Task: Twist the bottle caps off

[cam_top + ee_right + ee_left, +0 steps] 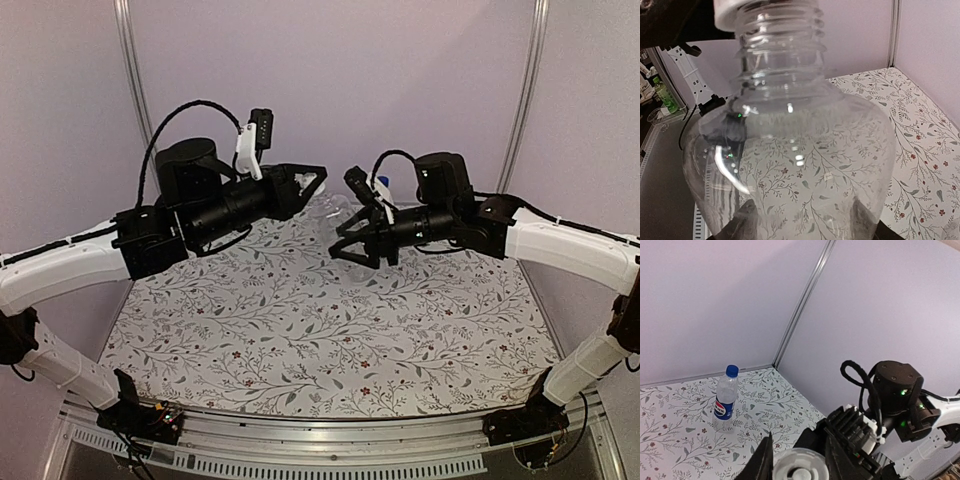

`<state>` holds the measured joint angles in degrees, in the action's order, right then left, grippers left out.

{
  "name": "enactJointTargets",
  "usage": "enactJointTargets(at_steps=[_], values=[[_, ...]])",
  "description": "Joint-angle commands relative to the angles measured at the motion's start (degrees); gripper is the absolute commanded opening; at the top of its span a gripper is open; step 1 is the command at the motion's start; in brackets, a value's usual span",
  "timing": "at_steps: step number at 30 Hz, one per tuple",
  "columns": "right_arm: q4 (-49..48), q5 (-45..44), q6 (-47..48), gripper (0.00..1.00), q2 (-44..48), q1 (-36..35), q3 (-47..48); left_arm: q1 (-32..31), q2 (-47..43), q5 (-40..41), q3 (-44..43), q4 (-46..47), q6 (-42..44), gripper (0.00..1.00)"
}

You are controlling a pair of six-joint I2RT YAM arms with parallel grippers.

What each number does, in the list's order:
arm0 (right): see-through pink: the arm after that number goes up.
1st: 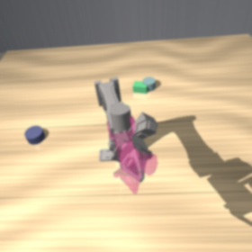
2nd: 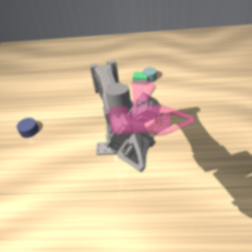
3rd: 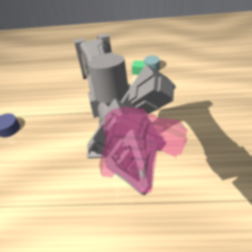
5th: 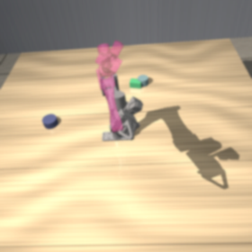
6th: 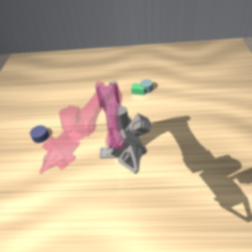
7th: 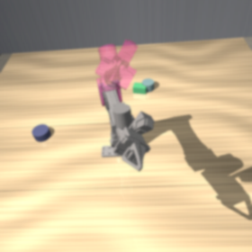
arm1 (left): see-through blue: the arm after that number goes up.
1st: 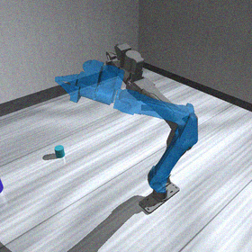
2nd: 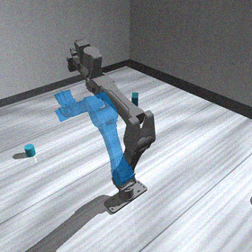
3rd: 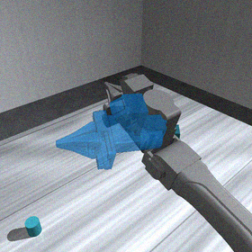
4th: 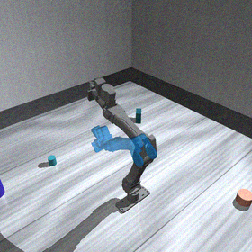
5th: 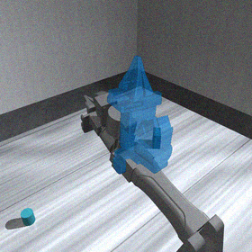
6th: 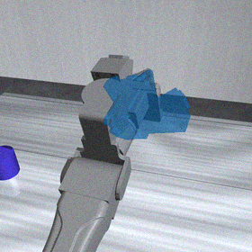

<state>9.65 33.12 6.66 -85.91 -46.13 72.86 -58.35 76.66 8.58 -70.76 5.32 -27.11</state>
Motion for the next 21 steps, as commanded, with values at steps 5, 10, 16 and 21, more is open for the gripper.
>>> enactJointTargets(at_steps=[5, 10, 16, 21], values=[[-0.8, -6.0, -3.5, 0.58, -0.3, 1.2, 0.5, -1.5, 0.4, 3.5, -1.9, -0.4, -2.1, 0.0], [-1.1, -4.9, -2.5, 0.58, 0.0, 1.2, -0.6, -1.0, -0.9, 5.0, -1.8, 0.0, 0.6, 0.0], [-1.7, -3.9, -1.4, 0.59, 1.7, 1.2, -2.3, 2.3, -4.8, 5.4, 2.3, 1.4, 3.5, 0.0], [-2.3, 0.8, 0.9, 0.6, 4.4, 1.2, -4.4, 9.1, -7.6, 3.8, 8.2, 2.3, 4.6, 0.0]])
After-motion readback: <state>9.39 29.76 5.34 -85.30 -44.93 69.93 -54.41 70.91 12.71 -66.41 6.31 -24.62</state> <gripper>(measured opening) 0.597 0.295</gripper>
